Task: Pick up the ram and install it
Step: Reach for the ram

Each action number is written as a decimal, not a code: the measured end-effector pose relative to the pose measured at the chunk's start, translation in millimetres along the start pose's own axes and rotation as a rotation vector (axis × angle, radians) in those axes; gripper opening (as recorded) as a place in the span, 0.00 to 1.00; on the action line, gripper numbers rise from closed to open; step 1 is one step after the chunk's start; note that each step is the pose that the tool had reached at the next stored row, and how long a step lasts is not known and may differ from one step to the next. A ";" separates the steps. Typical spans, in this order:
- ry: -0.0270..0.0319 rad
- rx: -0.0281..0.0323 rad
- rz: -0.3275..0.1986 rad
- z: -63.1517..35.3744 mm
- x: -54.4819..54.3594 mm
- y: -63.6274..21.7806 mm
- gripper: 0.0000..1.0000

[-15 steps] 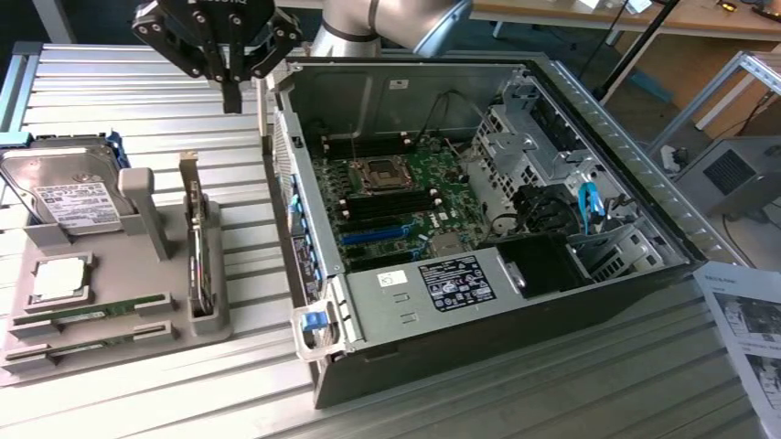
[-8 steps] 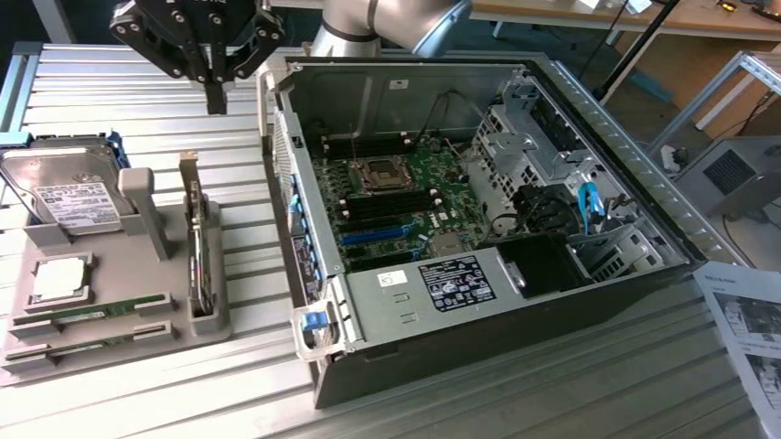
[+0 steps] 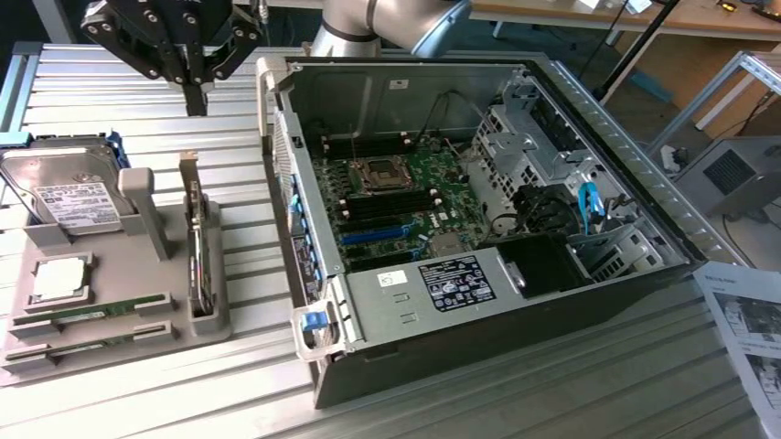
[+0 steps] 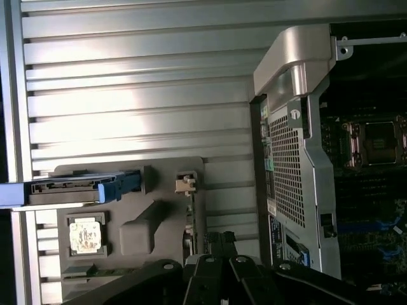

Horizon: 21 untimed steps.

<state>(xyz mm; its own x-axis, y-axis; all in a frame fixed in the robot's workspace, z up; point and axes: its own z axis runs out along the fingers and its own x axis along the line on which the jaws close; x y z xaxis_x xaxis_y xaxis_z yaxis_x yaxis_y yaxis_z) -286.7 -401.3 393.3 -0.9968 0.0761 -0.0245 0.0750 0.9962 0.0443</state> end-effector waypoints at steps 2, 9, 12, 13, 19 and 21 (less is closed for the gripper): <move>-0.0001 -0.0001 0.000 -0.1 6.8 -0.7 0.11; 0.0000 0.0000 0.000 -0.8 28.9 -3.0 0.11; 0.0000 0.0000 0.000 -1.0 37.9 -3.9 0.11; 0.0000 0.0000 0.000 -1.1 41.0 -4.2 0.11; -0.0001 -0.0001 0.000 -1.6 62.3 -6.1 0.11; -0.0001 -0.0001 0.000 -1.8 68.6 -6.7 0.11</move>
<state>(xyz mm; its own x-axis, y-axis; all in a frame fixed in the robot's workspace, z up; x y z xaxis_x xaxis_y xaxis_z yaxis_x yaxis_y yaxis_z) -355.5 -402.9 393.1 -0.9968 0.0763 -0.0245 0.0751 0.9962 0.0444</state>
